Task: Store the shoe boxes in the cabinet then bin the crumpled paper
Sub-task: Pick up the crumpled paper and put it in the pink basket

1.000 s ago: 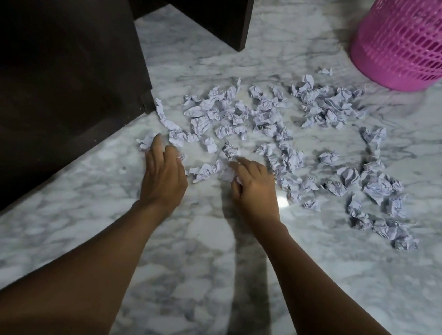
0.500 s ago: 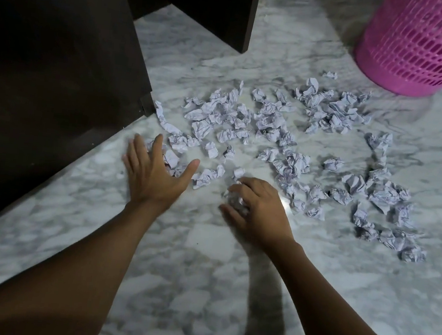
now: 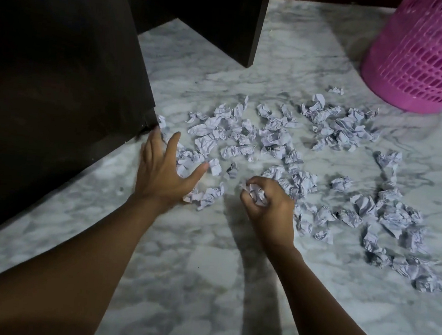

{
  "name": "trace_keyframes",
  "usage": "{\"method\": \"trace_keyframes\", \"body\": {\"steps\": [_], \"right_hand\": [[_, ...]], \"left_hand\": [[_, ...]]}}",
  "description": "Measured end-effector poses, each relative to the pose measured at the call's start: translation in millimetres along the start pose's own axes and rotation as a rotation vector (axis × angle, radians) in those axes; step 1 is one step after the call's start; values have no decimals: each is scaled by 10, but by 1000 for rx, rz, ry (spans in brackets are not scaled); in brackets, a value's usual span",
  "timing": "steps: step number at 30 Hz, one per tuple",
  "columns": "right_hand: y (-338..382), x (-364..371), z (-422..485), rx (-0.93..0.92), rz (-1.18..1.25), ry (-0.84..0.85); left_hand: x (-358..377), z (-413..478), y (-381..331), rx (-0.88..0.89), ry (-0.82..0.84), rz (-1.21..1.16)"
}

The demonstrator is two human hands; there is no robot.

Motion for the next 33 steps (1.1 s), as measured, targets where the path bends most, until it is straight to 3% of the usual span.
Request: {"method": "trace_keyframes", "body": {"steps": [3, 9, 15, 22, 26, 33], "right_hand": [[92, 52, 343, 22, 41, 38], [109, 325, 1142, -98, -62, 206], [28, 820, 1325, -339, -331, 610], [-61, 737, 1058, -353, -306, 404], [-126, 652, 967, -381, -155, 524], [-99, 516, 747, -465, -259, 698]], "left_hand": [[109, 82, -45, -22, 144, -11], [144, -63, -127, 57, 171, -78], [172, -179, -220, 137, 378, -7], [292, -222, -284, 183, 202, 120], [292, -178, -294, 211, 42, 65], [324, -99, -243, 197, 86, -42]]}}
Point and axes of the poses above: each hand's wrist, its own z-axis towards the middle knuckle, its own x-axis out of the palm, y = z × x, the point moved 5 cm from there along z, towards the middle knuckle, and after that the axes turned 8 degrees about -z, right-handed, at the moved point
